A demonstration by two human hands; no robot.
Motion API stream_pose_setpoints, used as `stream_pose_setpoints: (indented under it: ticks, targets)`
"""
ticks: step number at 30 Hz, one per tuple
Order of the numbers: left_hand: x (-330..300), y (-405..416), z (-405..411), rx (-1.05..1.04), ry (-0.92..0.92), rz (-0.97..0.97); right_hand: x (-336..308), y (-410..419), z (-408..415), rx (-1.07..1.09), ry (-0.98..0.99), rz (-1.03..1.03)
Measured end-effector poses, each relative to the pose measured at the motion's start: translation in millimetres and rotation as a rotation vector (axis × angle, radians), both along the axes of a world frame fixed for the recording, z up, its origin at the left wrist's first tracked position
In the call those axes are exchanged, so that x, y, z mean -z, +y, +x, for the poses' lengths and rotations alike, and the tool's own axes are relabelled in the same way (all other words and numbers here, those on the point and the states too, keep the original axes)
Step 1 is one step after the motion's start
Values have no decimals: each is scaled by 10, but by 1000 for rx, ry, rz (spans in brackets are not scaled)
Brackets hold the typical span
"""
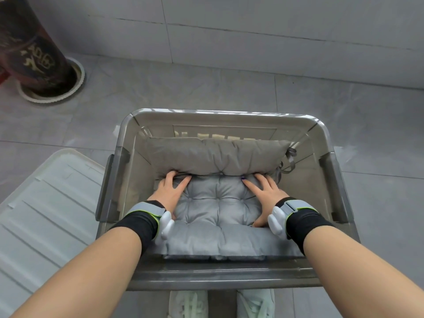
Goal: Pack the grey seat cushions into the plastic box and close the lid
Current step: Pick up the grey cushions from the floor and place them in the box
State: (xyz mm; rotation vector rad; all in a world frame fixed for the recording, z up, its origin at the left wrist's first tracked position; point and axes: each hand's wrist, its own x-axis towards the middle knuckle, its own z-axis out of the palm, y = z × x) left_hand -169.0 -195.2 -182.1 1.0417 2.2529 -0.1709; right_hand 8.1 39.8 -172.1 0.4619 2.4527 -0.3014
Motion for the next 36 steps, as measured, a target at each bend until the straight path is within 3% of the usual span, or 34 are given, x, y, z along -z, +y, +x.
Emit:
stream_pose_setpoints:
  ticks: [8,14,19,24,29,36]
  targets:
    - [272,2,-62,-37,-61,69,241,19,-13,81,-28,-69]
    - [111,61,-75,-60,-75,73,8,72,-26,93,-5,-91]
    - [-159,129,7,-29,-34,36,-448,317,-72,261,-122,-131]
    - [-422,272,241,-25,-249,157,-816,434,-14,264,-175,-78]
    - [-458,292,415,62,-335,47,-811,271,209,295,-349,-145]
    - [-413,172,357,14,-394,-34,-645,182,433,254,-512,-101]
